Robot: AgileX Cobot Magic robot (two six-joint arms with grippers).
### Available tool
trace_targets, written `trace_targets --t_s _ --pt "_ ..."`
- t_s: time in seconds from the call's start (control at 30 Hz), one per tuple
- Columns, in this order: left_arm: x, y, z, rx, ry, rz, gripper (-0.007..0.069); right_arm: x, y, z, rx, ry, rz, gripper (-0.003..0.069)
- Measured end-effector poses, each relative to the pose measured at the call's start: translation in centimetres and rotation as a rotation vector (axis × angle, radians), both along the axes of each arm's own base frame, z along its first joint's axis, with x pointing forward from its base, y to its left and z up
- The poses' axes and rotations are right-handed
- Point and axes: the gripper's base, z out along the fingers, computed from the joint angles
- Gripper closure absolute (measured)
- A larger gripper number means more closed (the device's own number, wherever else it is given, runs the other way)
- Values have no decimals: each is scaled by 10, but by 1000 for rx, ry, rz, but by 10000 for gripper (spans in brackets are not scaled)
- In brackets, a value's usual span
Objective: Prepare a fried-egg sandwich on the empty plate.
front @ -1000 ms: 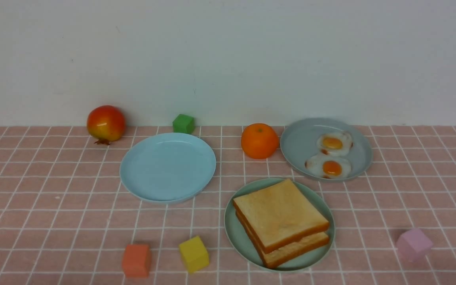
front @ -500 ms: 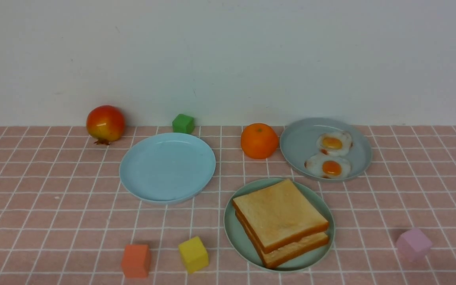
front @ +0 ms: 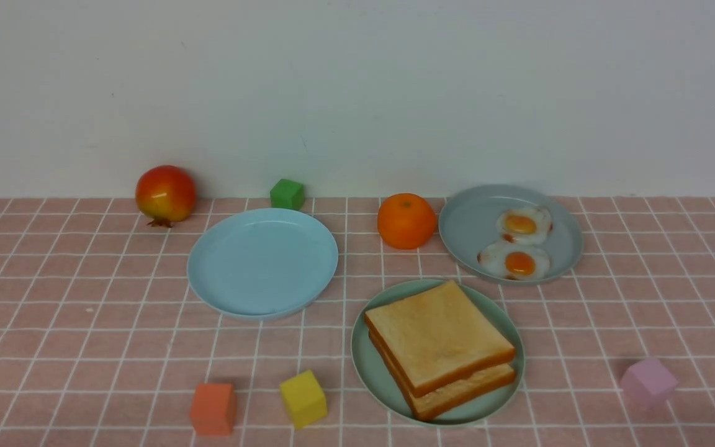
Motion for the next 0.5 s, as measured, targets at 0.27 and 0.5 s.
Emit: trace_targets --t_s 0.27,0.5 --pt "0 0 0 0 -1 0 612 0 0 0 -1 0 0 594" --pt "0 0 0 0 0 0 612 0 0 0 -1 0 0 586"
